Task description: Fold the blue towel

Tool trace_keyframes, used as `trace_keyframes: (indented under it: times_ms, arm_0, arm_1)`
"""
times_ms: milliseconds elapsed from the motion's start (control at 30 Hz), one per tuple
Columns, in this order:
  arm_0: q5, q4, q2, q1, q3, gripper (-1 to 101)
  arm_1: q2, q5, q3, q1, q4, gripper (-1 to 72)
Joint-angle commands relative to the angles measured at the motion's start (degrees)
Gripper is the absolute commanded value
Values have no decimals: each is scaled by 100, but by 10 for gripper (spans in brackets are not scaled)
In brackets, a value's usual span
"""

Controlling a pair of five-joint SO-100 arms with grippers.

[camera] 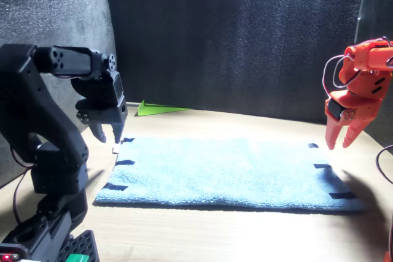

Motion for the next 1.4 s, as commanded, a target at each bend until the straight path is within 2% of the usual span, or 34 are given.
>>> trace_keyframes:
  times_ms: [0,233,600,1367]
  arm_0:
    - [-9,-88,-9,26,35,192]
    - [-105,-158,-290,-149,-35,197]
    - [-114,-132,-141,-396,185,201]
    - [-18,-44,615,-536,861,217]
  arm_1:
    - [18,35,149,360,18,194]
    - [35,44,439,571,53,199]
    - [176,-105,1222,431,-369,205]
    - [-149,-114,1521,483,-615,207]
